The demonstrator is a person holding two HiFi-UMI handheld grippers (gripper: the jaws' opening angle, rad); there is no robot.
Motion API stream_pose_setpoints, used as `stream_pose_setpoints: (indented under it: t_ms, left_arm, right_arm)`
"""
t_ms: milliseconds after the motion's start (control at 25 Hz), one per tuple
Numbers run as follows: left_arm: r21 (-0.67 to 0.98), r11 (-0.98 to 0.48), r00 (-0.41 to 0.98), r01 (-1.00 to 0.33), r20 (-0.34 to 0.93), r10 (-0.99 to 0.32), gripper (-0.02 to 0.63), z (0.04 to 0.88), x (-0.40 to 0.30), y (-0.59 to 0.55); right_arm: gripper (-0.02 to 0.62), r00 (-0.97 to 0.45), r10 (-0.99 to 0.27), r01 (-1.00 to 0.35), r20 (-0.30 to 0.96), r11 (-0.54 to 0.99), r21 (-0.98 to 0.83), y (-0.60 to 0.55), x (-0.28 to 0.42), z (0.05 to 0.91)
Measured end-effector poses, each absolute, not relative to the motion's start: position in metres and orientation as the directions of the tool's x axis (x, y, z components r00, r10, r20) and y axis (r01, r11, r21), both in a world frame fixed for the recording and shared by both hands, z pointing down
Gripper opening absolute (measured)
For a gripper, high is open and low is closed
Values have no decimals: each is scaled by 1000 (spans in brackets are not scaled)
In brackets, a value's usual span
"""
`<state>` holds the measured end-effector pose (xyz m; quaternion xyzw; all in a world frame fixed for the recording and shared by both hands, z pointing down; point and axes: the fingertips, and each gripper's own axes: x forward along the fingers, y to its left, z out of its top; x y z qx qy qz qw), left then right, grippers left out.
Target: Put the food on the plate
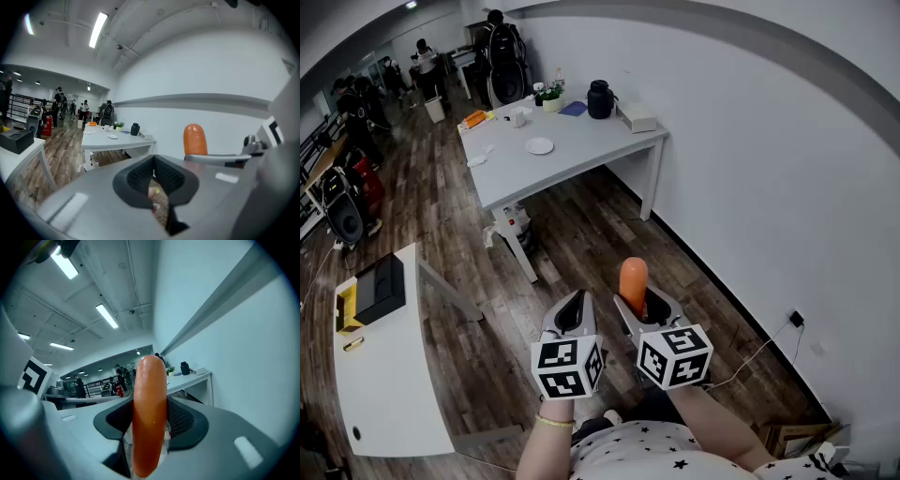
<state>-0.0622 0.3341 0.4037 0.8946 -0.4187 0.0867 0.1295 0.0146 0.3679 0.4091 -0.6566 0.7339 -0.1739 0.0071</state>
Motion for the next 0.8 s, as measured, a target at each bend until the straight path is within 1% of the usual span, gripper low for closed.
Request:
stream_pose_setpoints:
  t_ms: [440,800]
  left_arm:
    - [197,-570,603,-798,274,-749,8,411,-78,307]
    - [198,-511,548,-837,273,-791,8,418,-72,221]
  right_arm:
    - [212,-158,-957,-957,243,88,-275,343,10,416]
    - [212,-224,-946,-949,235,157,-273,249,22,420]
